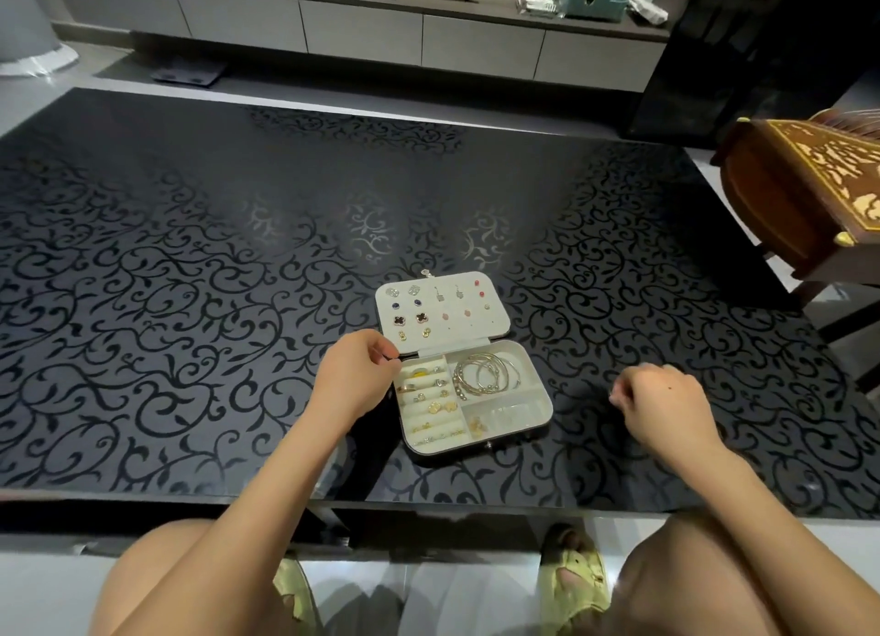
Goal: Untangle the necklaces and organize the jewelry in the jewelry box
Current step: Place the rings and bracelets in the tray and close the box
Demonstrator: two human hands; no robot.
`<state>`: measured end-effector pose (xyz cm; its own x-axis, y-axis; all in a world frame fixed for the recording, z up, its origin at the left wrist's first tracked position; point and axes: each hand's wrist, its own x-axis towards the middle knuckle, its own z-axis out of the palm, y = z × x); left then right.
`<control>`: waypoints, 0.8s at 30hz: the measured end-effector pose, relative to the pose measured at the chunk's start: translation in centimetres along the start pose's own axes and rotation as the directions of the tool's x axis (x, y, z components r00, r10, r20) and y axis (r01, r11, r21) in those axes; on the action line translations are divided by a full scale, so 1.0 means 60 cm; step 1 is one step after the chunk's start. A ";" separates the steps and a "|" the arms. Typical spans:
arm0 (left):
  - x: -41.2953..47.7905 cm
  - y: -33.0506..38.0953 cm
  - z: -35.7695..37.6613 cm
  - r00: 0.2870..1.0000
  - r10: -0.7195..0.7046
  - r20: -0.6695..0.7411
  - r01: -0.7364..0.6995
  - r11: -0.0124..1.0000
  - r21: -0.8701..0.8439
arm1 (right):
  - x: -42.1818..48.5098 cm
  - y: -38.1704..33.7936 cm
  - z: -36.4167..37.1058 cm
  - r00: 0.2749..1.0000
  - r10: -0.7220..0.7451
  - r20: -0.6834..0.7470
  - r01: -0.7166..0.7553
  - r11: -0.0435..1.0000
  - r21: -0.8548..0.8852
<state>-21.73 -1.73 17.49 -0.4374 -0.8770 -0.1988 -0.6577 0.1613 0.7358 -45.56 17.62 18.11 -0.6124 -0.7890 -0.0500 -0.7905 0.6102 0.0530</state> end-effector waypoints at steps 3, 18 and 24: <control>-0.001 -0.006 0.001 0.999 -0.011 0.052 0.010 1.000 0.010 | -0.014 -0.070 -0.049 0.973 -0.214 -0.089 0.232 0.898 0.373; -0.005 -0.012 0.005 0.994 0.006 0.110 -0.006 1.000 0.001 | 0.056 -0.269 -0.049 0.720 -0.694 -0.017 0.689 0.712 0.138; -0.005 -0.011 0.005 0.994 0.011 0.109 -0.014 1.000 0.024 | 0.060 -0.269 -0.038 0.699 -0.704 -0.123 0.712 0.702 0.028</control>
<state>-21.39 -1.44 16.87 -0.5089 -0.8207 -0.2598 -0.6659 0.1841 0.7229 -34.98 4.79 19.36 0.1302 -0.9902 0.0505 -0.9910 -0.1316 -0.0260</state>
